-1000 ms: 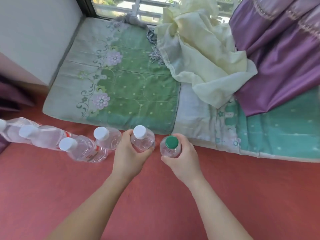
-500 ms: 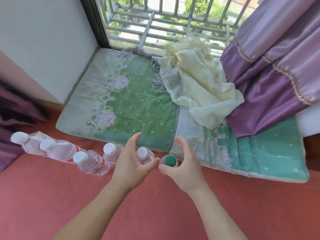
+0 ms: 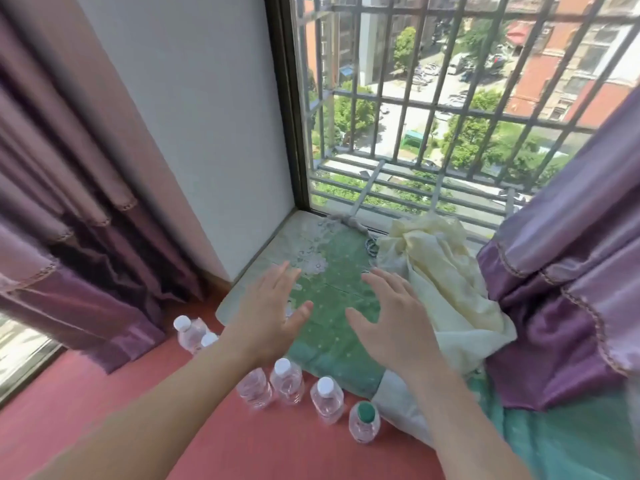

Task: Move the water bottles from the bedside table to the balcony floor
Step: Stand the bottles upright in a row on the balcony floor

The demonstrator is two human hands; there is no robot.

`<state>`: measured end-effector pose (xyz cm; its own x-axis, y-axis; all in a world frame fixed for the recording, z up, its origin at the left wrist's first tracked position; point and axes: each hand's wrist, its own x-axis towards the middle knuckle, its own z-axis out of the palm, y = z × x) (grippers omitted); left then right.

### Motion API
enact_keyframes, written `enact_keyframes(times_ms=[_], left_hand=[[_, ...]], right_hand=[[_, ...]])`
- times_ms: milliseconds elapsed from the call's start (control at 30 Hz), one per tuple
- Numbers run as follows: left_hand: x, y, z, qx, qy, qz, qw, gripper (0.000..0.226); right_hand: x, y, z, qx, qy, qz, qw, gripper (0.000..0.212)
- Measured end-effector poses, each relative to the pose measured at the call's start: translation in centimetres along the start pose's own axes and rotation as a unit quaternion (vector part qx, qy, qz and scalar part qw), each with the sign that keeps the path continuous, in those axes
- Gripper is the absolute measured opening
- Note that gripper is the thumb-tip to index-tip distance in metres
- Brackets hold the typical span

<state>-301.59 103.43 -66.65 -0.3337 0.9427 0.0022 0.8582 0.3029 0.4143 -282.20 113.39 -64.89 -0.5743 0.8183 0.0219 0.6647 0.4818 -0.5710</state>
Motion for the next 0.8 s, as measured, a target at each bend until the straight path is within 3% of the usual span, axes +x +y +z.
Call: enact_keyframes(times_ms=[133, 333, 633, 800], left_hand=[[-1.1, -2.7, -5.2, 0.104, 0.0, 0.019, 0.994, 0.079], [-2.2, -10.3, -8.3, 0.137, -0.005, 0.02, 0.99, 0.076], [0.3, -24.9, -8.3, 0.152, -0.086, 0.082, 0.981, 0.072], [5.5, -28.5, -9.2, 0.111, -0.077, 0.15, 0.979, 0.075]], right_hand=[[1.5, -4.6, -0.6, -0.01, -0.026, -0.053, 0.998, 0.06], [3.9, -10.9, 5.2, -0.064, -0.043, -0.099, 0.992, 0.055], [6.0, -17.6, 16.8, -0.12, -0.121, -0.007, 0.985, 0.059], [8.5, -20.7, 17.9, -0.124, -0.104, 0.049, 0.986, 0.067]])
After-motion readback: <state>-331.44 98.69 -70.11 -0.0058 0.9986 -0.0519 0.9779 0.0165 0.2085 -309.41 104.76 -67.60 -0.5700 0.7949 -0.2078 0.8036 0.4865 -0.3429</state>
